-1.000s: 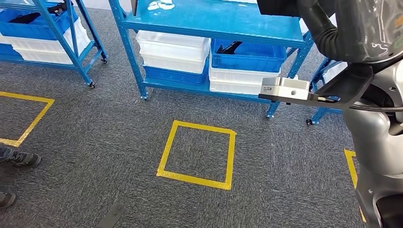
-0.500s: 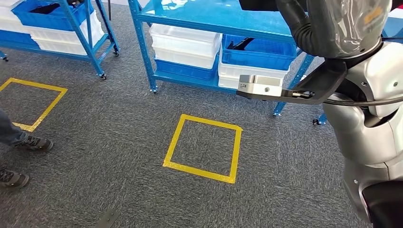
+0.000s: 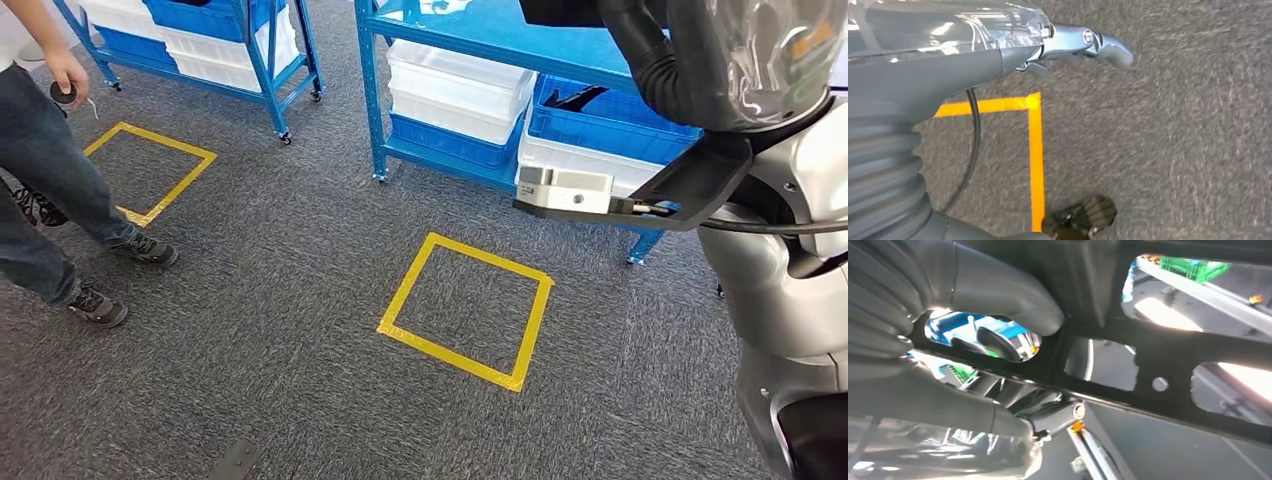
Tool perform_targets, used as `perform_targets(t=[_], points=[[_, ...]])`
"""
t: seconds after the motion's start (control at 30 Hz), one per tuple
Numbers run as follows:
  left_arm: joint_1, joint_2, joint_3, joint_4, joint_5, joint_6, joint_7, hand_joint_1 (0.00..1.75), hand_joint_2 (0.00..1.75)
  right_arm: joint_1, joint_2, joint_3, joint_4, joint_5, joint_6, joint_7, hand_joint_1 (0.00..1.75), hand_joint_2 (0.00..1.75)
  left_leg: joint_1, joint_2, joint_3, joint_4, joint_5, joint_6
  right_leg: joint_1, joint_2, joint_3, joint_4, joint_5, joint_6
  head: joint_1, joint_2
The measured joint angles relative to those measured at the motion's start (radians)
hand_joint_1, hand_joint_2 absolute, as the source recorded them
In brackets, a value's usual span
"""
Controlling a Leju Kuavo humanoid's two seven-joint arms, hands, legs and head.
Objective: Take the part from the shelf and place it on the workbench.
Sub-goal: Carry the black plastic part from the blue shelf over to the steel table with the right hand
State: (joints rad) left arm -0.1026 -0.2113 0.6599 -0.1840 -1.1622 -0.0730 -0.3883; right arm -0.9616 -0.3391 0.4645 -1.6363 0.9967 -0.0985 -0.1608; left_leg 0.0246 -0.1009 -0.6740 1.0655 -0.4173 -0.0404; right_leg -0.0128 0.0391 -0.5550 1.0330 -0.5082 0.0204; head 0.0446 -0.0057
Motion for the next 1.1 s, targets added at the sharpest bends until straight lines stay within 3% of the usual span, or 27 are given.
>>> perform_targets(t=[0.03, 0.1, 0.17, 0.2, 0.23, 0.27, 0.33, 0.4, 0.47, 0.5, 0.57, 0.63, 0.67, 0.7, 0.73, 0.77, 0.83, 0.9, 0.93, 0.97, 1.0, 1.03, 1.1], points=[[0.003, 0.000, 0.000, 0.000, -0.002, -0.002, 0.000, 0.00, 1.75, 0.003, 0.000, 0.002, -0.003, 0.000, -0.001, -0.001, 1.75, 1.75, -0.003, 0.021, -0.007, 0.017, -0.015, -0.002, -0.002, -0.013, -0.001, -0.002, 0.005, -0.005, -0.005, 0.000], [0.004, 0.001, 0.000, 0.000, -0.005, -0.007, 0.000, 0.00, 1.75, 0.011, 0.000, 0.005, -0.006, -0.001, -0.004, -0.001, 1.75, 1.75, -0.007, 0.073, -0.035, 0.107, -0.077, -0.003, -0.002, -0.038, -0.004, -0.003, 0.010, -0.012, -0.016, 0.000], [0.004, 0.003, 0.000, 0.000, -0.005, -0.010, 0.001, 0.00, 1.75, 0.028, -0.003, 0.005, -0.008, -0.001, -0.015, -0.001, 1.75, 1.75, -0.007, 0.089, -0.067, 0.222, -0.133, -0.003, 0.001, -0.064, -0.008, -0.001, 0.013, -0.015, -0.024, 0.000], [0.005, 0.003, -0.001, 0.000, -0.006, -0.012, 0.001, 0.00, 1.75, 0.040, -0.006, 0.005, -0.008, -0.001, -0.023, -0.001, 1.75, 1.75, -0.007, 0.091, -0.066, 0.245, -0.139, -0.003, 0.002, -0.078, -0.010, 0.000, 0.014, -0.015, -0.026, 0.000], [0.006, 0.004, -0.001, 0.000, -0.006, -0.013, 0.002, 0.00, 1.75, 0.051, -0.009, 0.005, -0.008, -0.001, -0.031, -0.001, 1.75, 1.75, -0.008, 0.094, -0.048, 0.230, -0.127, -0.002, 0.003, -0.092, -0.011, 0.001, 0.015, -0.014, -0.027, 0.000], [0.007, 0.004, 0.000, 0.000, -0.007, -0.015, 0.002, 0.00, 1.75, 0.059, -0.012, 0.004, -0.008, -0.002, -0.038, -0.003, 1.75, 1.75, -0.008, 0.102, -0.014, 0.180, -0.103, -0.001, 0.003, -0.104, -0.011, 0.003, 0.015, -0.014, -0.027, 0.000], [0.008, 0.004, 0.000, 0.000, -0.007, -0.017, 0.003, 0.00, 1.75, 0.067, -0.019, 0.001, -0.008, -0.006, -0.050, -0.008, 1.75, 1.75, -0.016, 0.151, 0.054, 0.059, -0.071, 0.005, 0.007, -0.126, -0.014, 0.008, 0.014, -0.009, -0.029, 0.000], [0.007, 0.004, -0.001, 0.000, -0.007, -0.017, 0.004, 0.00, 1.75, 0.075, -0.026, -0.003, -0.007, -0.008, -0.063, -0.016, 1.75, 1.75, -0.026, 0.184, 0.071, 0.006, -0.066, 0.016, 0.014, -0.147, -0.017, 0.011, 0.015, -0.002, -0.029, 0.000], [0.008, 0.004, -0.001, 0.000, -0.007, -0.017, 0.006, 0.00, 1.75, 0.085, -0.031, -0.006, -0.004, -0.009, -0.075, -0.023, 1.75, 1.75, -0.028, 0.166, 0.061, 0.004, -0.059, 0.028, 0.017, -0.167, -0.019, 0.010, 0.016, 0.005, -0.026, 0.000], [0.009, 0.004, -0.001, 0.000, -0.007, -0.016, 0.006, 0.00, 1.75, 0.089, -0.031, -0.006, -0.003, -0.010, -0.081, -0.026, 1.75, 1.75, -0.027, 0.154, 0.057, 0.002, -0.054, 0.034, 0.016, -0.162, -0.020, 0.014, 0.010, 0.009, -0.026, 0.000], [0.008, 0.008, -0.001, 0.000, -0.007, -0.014, 0.007, 0.00, 1.75, 0.095, -0.032, -0.009, 0.000, -0.010, -0.093, -0.030, 1.75, 1.75, -0.023, 0.130, 0.049, -0.001, -0.044, 0.048, 0.012, -0.115, -0.041, 0.064, -0.033, 0.016, -0.023, 0.000], [0.006, 0.015, -0.001, -0.001, -0.005, -0.009, 0.008, 0.00, 1.75, 0.102, -0.032, -0.014, 0.002, -0.010, -0.105, -0.034, 1.75, 1.75, -0.021, 0.103, 0.039, -0.001, -0.036, 0.055, 0.010, -0.066, -0.092, 0.186, -0.102, 0.018, -0.017, 0.000], [0.005, 0.019, -0.001, -0.001, -0.002, -0.005, 0.010, 0.00, 1.75, 0.106, -0.031, -0.015, 0.004, -0.010, -0.110, -0.035, 1.75, 1.75, -0.021, 0.088, 0.033, 0.000, -0.032, 0.056, 0.010, -0.059, -0.117, 0.244, -0.125, 0.018, -0.014, 0.000], [0.005, 0.024, 0.000, -0.001, 0.002, -0.002, 0.013, 0.00, 1.75, 0.110, -0.029, -0.015, 0.005, -0.010, -0.114, -0.037, 1.75, 1.75, -0.021, 0.073, 0.029, 0.000, -0.028, 0.055, 0.010, -0.056, -0.130, 0.276, -0.130, 0.017, -0.012, 0.000], [0.005, 0.028, 0.000, -0.001, 0.006, 0.001, 0.015, 0.00, 1.75, 0.113, -0.027, -0.015, 0.005, -0.010, -0.118, -0.040, 1.75, 1.75, -0.021, 0.059, 0.025, 0.001, -0.024, 0.054, 0.009, -0.055, -0.126, 0.270, -0.115, 0.017, -0.010, 0.000], [0.005, 0.033, 0.000, -0.001, 0.010, 0.003, 0.018, 0.00, 1.75, 0.115, -0.024, -0.015, 0.006, -0.010, -0.122, -0.041, 1.75, 1.75, -0.020, 0.044, 0.023, 0.001, -0.021, 0.052, 0.009, -0.050, -0.103, 0.227, -0.084, 0.016, -0.009, 0.000], [0.004, 0.042, 0.002, -0.002, 0.015, 0.006, 0.019, 0.00, 1.75, 0.117, -0.018, -0.019, 0.006, -0.011, -0.134, -0.046, 1.75, 1.75, -0.019, 0.015, 0.018, 0.002, -0.014, 0.045, 0.005, -0.009, -0.039, 0.099, -0.022, 0.013, -0.007, 0.000], [0.000, 0.050, 0.003, -0.002, 0.011, 0.010, 0.017, 0.00, 1.75, 0.121, -0.014, -0.029, 0.006, -0.013, -0.147, -0.052, 1.75, 1.75, -0.017, -0.010, 0.005, 0.004, -0.004, 0.033, 0.003, 0.032, -0.006, 0.022, -0.005, 0.009, -0.007, 0.000], [0.000, 0.054, 0.003, -0.002, 0.006, 0.011, 0.016, 0.00, 1.75, 0.126, -0.009, -0.035, 0.006, -0.015, -0.154, -0.056, 1.75, 1.75, -0.015, -0.021, -0.003, 0.003, 0.003, 0.026, 0.004, 0.037, -0.004, 0.014, -0.009, 0.008, -0.007, 0.000], [0.001, 0.058, 0.003, -0.002, 0.001, 0.011, 0.016, 0.00, 1.75, 0.130, -0.004, -0.039, 0.007, -0.017, -0.159, -0.059, 1.75, 1.75, -0.014, -0.032, -0.009, 0.001, 0.010, 0.019, 0.004, 0.027, -0.004, 0.009, -0.010, 0.004, -0.006, 0.000], [0.003, 0.062, 0.002, -0.002, -0.005, 0.010, 0.016, 0.00, 1.75, 0.133, 0.005, -0.041, 0.008, -0.018, -0.162, -0.063, 1.75, 1.75, -0.016, -0.029, -0.015, 0.005, 0.009, 0.014, 0.002, 0.015, -0.005, 0.007, -0.006, 0.000, -0.006, 0.000], [0.004, 0.066, 0.001, -0.002, -0.008, 0.008, 0.015, 0.00, 1.75, 0.136, 0.013, -0.042, 0.009, -0.019, -0.166, -0.067, 1.75, 1.75, -0.018, -0.010, -0.022, 0.022, -0.001, 0.010, 0.000, 0.002, -0.005, 0.005, -0.003, -0.005, -0.010, 0.000], [0.000, 0.074, 0.000, -0.002, -0.011, 0.005, 0.011, 0.00, 1.75, 0.139, 0.026, -0.045, 0.012, -0.019, -0.172, -0.072, 1.75, 1.75, -0.022, 0.051, -0.052, 0.111, -0.057, 0.006, -0.004, -0.025, -0.005, 0.002, 0.002, -0.011, -0.021, 0.000]])
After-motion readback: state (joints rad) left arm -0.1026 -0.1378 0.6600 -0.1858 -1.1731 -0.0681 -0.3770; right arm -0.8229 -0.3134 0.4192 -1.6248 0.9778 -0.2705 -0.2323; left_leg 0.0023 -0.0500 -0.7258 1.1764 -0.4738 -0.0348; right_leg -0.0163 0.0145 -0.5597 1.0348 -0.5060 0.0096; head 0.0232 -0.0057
